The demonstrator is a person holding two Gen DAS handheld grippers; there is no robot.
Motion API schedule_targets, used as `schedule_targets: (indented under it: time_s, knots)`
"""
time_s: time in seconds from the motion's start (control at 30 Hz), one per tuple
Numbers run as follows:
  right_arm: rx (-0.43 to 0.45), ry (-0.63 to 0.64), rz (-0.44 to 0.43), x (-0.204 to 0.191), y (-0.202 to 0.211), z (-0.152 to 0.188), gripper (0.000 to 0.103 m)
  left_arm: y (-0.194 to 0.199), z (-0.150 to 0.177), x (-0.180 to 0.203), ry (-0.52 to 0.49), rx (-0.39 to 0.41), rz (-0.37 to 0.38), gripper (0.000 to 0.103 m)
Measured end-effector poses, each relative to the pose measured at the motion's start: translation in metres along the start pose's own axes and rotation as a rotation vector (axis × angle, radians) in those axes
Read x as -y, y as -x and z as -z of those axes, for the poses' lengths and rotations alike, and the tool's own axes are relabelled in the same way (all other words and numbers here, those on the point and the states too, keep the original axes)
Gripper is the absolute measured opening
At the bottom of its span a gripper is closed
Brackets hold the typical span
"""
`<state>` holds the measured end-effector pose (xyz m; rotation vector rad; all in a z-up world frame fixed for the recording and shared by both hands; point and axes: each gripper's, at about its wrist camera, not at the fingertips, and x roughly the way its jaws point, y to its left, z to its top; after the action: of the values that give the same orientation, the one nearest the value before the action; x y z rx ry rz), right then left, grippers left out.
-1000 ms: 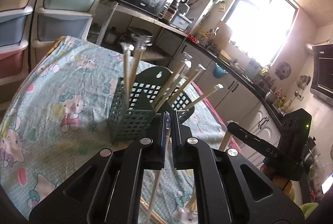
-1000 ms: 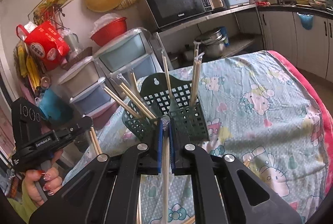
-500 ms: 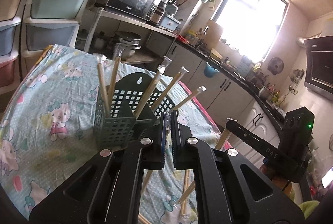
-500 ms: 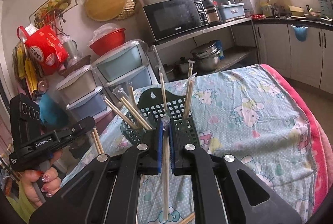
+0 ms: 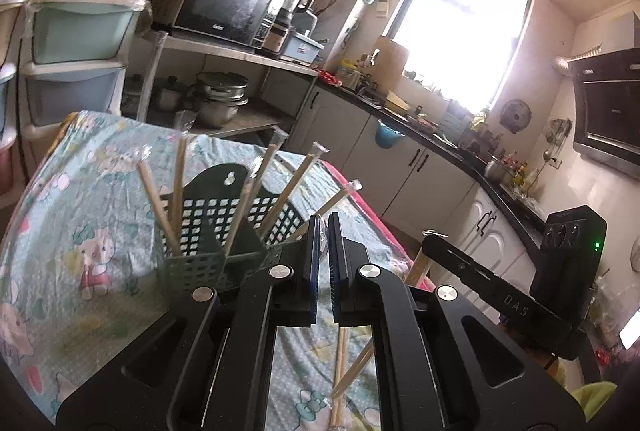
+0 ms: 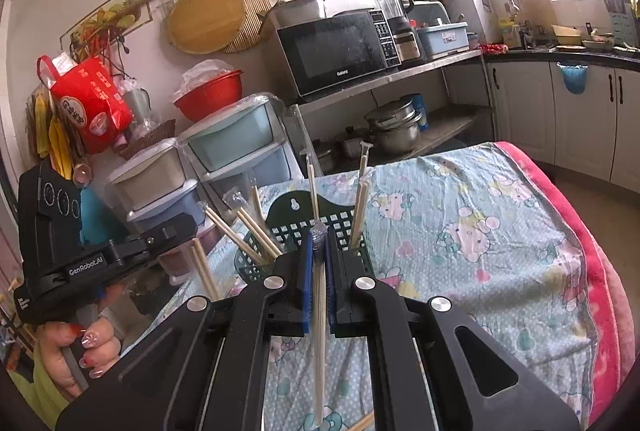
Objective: Organize utensils
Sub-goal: 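Lift both held chopsticks up over the green caddy, then lower both held chopsticks down into the caddy slots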
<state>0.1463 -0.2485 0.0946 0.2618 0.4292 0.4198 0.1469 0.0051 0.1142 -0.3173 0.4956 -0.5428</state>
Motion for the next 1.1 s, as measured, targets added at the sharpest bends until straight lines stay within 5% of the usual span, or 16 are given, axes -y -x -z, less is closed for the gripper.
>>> schedule_targets:
  time_s: [1.1]
  knots:
    - [0.146,0.013,-0.015,-0.01,0.019,-0.043,0.006,-0.018,-0.053,0.033,-0.104,0.08,0.029,0.002]
